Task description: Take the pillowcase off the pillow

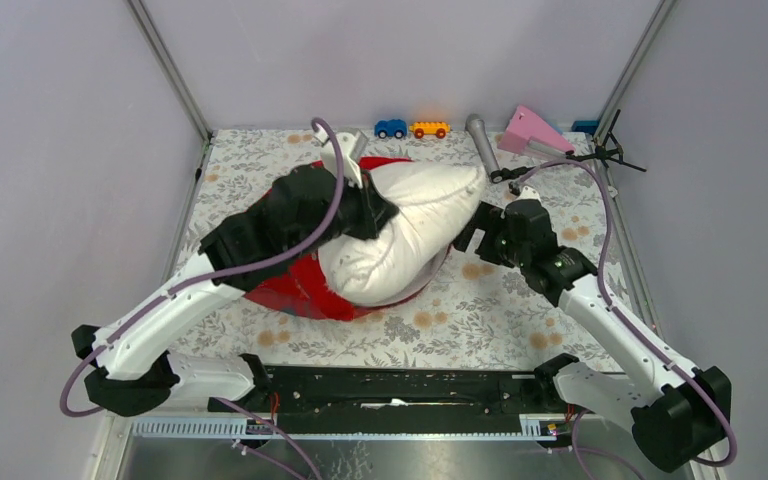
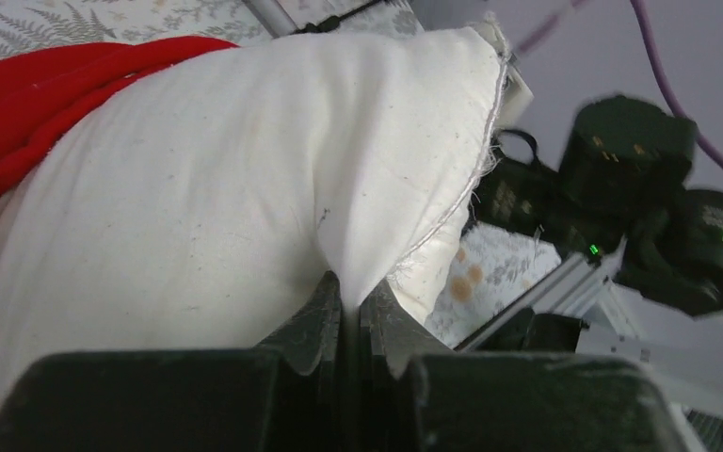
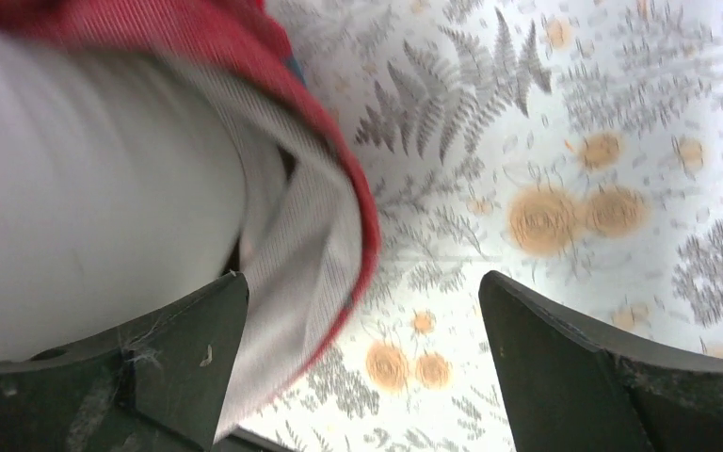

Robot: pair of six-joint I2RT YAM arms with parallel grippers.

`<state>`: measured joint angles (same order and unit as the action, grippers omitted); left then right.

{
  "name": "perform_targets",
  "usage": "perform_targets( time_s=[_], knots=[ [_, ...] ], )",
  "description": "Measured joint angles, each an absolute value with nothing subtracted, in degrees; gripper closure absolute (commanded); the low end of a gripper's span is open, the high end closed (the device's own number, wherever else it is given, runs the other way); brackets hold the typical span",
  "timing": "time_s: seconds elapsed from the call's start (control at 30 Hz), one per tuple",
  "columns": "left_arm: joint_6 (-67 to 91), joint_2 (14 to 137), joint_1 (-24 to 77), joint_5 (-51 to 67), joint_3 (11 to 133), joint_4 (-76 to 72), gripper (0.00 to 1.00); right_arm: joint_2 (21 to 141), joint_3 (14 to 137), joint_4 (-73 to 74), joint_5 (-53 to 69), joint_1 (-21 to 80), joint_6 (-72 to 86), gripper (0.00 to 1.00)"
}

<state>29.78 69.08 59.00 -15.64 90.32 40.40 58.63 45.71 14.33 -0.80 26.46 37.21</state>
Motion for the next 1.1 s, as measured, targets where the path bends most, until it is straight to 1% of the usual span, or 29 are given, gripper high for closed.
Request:
perform_targets(
  time_s=[0.17, 0.37, 0.4, 0.43, 0.47, 0.5, 0.53, 0.57, 0.63, 0.73, 0.97, 1.1],
  knots=[
    [31.4, 69.5, 49.3, -7.7, 87.7, 36.3, 1.0, 57.6, 50.1, 23.7, 2.5, 26.5, 37.5, 0.0],
    [31.7, 73.0, 44.9, -1.5, 86.1, 34.5, 1.0, 48.7, 52.9, 26.4, 5.7, 26.5, 39.0, 0.0],
    [31.7, 74.0, 44.6, -0.3, 86.0, 34.3, 0.97, 47.7, 53.5, 26.5, 5.7, 26.5, 39.4, 0.0],
    [31.7, 74.9, 44.5, 0.6, 85.8, 34.0, 0.85, 46.9, 54.0, 26.4, 5.9, 26.5, 39.9, 0.0],
    [31.7, 75.8, 44.5, 1.8, 85.7, 33.8, 0.63, 46.4, 54.4, 26.2, 6.4, 26.5, 40.5, 0.0],
    [31.6, 76.7, 44.5, 3.2, 85.7, 33.6, 0.43, 45.9, 54.6, 26.0, 7.0, 26.5, 41.3, 0.0],
    [31.4, 77.4, 44.5, 4.8, 85.7, 33.1, 0.3, 45.6, 54.6, 25.7, 7.5, 26.5, 42.0, 0.0],
    [31.0, 78.0, 44.5, 6.2, 85.8, 32.5, 0.24, 45.6, 54.6, 25.5, 8.0, 26.5, 42.7, 0.0],
    [30.9, 78.8, 44.5, 8.4, 85.8, 31.5, 0.17, 45.7, 54.5, 24.4, 9.2, 26.5, 44.5, 0.0],
    [30.5, 78.8, 44.4, 7.3, 85.9, 32.4, 0.13, 45.7, 52.8, 22.6, 11.0, 26.5, 46.3, 0.0],
    [29.4, 75.4, 44.2, -5.6, 85.4, 40.2, 0.09, 47.5, 50.4, 23.0, 13.9, 26.5, 44.5, 0.0],
    [28.8, 73.5, 44.1, -11.4, 81.6, 42.4, 0.09, 49.3, 49.5, 24.9, 12.9, 26.5, 41.9, 0.0]
  ],
)
